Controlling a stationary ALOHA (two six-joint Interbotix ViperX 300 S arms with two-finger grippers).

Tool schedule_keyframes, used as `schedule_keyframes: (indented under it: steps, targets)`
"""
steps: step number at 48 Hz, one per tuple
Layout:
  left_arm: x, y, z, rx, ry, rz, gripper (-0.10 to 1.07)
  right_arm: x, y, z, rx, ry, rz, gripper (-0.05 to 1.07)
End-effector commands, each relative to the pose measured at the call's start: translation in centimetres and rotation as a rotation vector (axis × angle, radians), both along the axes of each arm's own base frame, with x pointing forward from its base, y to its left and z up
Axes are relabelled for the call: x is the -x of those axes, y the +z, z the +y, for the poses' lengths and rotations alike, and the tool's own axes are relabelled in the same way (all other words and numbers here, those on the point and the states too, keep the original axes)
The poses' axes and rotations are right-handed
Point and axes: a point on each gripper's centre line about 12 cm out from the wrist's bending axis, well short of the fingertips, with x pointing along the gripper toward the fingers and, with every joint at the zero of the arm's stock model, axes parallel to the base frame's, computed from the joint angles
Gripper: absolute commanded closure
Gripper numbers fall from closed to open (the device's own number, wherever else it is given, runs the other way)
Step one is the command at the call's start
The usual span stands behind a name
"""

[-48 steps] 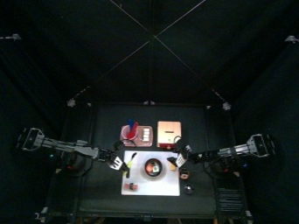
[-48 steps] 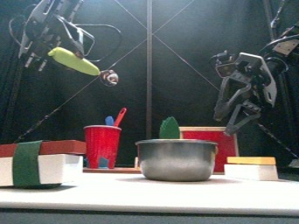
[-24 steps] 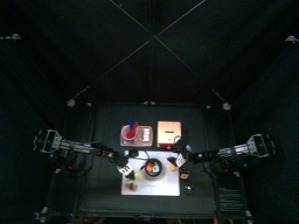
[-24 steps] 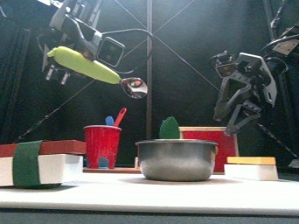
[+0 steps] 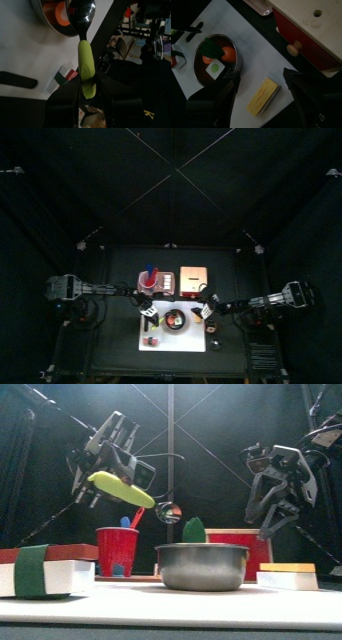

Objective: Put the spoon into the bowl

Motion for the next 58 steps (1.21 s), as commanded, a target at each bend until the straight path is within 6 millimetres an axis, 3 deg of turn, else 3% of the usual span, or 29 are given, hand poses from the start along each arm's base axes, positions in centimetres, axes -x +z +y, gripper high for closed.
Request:
schedule_keyframes:
  steps: [1,12,30,48,58]
  targets:
    - [-0.8,0.1,-0.4,0.046,-0.033,0.011,0.44,-0.3,0.7,-0.1,-0.005,-0.007,-0.025,0.04]
    - [-2.0,-0.5,0.0,0.06,-0.052,0.035,0.44,-0.4,0.4,-0.1,-0.004,-0.007,-0.012,0.04]
    - [-2.2,-0.8,3.3,0.085,0.051,0.056,0.44,-0.6,0.3,0.1,-0.004,-0.001,-0.008,0.04]
    - [-3.3,-1.8,3.0,0.14,-0.005,0.099,0.44,-0.4,0.1,0.1,0.002,0.003,0.0,0.04]
    - [-5.1,-0.4,3.3,0.111,-0.039,0.049,0.44,-0.3,-0.1,0.1,0.002,0.004,0.006,0.04]
